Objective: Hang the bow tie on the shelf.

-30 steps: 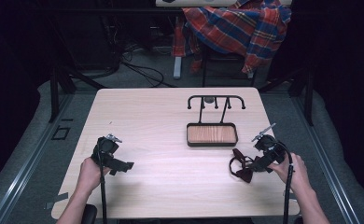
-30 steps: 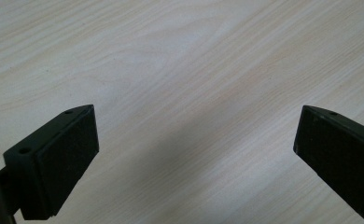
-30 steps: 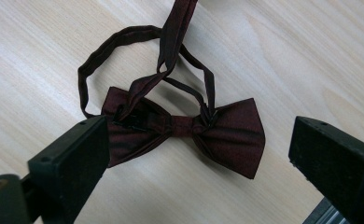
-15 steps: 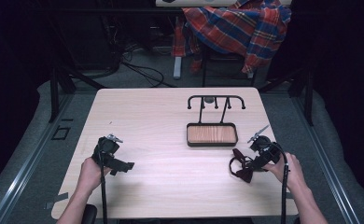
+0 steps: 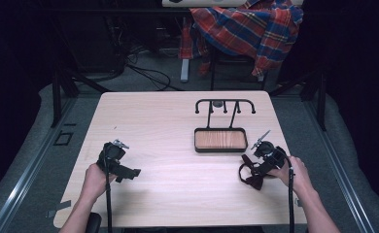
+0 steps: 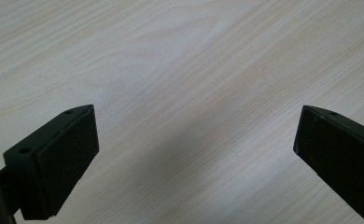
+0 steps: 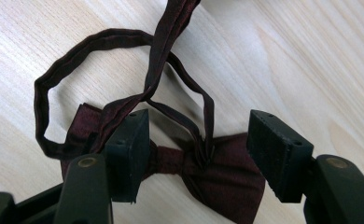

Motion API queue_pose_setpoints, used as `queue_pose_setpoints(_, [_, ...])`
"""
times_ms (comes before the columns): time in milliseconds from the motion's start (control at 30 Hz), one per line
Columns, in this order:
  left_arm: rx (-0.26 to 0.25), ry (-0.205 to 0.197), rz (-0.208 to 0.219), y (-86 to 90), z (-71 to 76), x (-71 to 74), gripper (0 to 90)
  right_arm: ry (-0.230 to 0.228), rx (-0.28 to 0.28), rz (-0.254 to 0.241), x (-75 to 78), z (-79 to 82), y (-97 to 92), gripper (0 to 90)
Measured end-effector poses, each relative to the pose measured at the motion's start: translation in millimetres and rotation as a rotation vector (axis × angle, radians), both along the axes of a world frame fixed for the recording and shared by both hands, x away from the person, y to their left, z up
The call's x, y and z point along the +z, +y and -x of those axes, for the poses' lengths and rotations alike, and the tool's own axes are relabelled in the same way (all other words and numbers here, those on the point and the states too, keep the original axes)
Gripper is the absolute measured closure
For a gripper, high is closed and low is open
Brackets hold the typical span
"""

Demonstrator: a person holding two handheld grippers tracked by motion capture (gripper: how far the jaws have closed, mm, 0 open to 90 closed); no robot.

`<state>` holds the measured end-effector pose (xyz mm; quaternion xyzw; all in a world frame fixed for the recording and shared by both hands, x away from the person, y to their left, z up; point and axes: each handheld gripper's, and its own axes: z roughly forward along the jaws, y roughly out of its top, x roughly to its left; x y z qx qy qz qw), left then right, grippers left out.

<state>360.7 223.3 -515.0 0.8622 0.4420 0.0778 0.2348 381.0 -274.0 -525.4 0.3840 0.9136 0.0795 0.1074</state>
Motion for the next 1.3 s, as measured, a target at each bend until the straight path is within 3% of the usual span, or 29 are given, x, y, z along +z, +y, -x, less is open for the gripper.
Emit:
queue_pose_setpoints(133, [0.000,-0.001,-0.002,0.3,-0.1,0.0,0.1,-0.010,0.021,-0.002,-5.0,-3.7,7.9,37.9])
queue_pose_setpoints(167, [0.000,0.001,-0.002,0.2,-0.1,-0.1,0.1,0.002,0.044,0.039,-2.0,-6.1,8.5,37.7])
queue_pose_setpoints(200, [0.000,0.001,-0.002,0.2,-0.1,-0.1,0.1,0.002,0.044,0.039,-2.0,-6.1,8.5,37.7])
queue_pose_setpoints(233, [0.000,0.002,-0.002,0.1,-0.1,-0.1,0.1,-0.011,0.030,-0.002,-5.9,-7.0,9.6,37.5])
queue_pose_setpoints(300, [-0.002,0.000,-0.004,-0.4,-0.2,-0.3,0.1,0.000,0.042,0.021,-4.4,-9.1,9.6,37.5])
queue_pose_setpoints(400, [-0.006,0.002,-0.005,-0.5,-0.3,-0.1,0.1,-0.005,0.034,0.004,-5.7,-12.7,9.1,38.4])
queue_pose_setpoints(433, [-0.006,0.002,-0.005,-0.7,-0.2,-0.1,0.1,-0.011,0.021,-0.023,-7.1,-14.7,8.2,38.9])
queue_pose_setpoints(500, [-0.006,0.001,-0.006,-0.8,-0.3,-0.1,0.1,-0.005,0.025,-0.022,-6.7,-16.6,7.9,39.0])
queue_pose_setpoints(533, [-0.007,0.003,-0.008,-0.9,-0.4,-0.1,0.1,-0.013,0.009,-0.061,-9.4,-18.6,8.6,39.6])
queue_pose_setpoints(567, [-0.008,0.005,-0.009,-1.1,-0.5,-0.1,0.1,-0.013,0.009,-0.061,-9.4,-18.6,8.6,39.6])
queue_pose_setpoints(600, [-0.008,0.004,-0.010,-1.4,-0.4,-0.1,0.1,0.004,0.031,-0.025,-6.9,-21.2,9.0,40.0])
queue_pose_setpoints(667, [-0.008,0.004,-0.010,-1.4,-0.3,-0.1,0.1,0.001,0.031,-0.032,-8.0,-23.0,12.0,41.2])
queue_pose_setpoints(933, [-0.007,0.004,-0.013,-1.6,-0.2,-0.3,0.1,0.022,0.032,-0.043,-10.9,-25.0,14.8,59.3])
queue_pose_setpoints(967, [-0.006,0.004,-0.013,-1.7,-0.2,-0.3,0.1,0.010,0.010,-0.065,-14.7,-23.7,14.9,63.7])
queue_pose_setpoints(1000, [-0.006,0.003,-0.015,-1.5,-0.2,-0.3,0.2,0.029,0.035,-0.008,-11.3,-25.6,14.4,66.8])
queue_pose_setpoints(1133, [-0.006,0.004,-0.016,-1.4,-0.2,-0.3,0.1,0.031,0.017,-0.033,-14.9,-24.8,13.9,76.1])
queue_pose_setpoints(1233, [-0.007,0.005,-0.017,-1.9,-0.4,-0.3,0.1,0.037,0.011,0.010,-12.3,-24.8,11.3,86.3])
queue_pose_setpoints(1300, [-0.008,0.004,-0.017,-2.1,-0.4,-0.2,0.2,0.033,-0.001,-0.003,-12.3,-24.0,10.8,87.5])
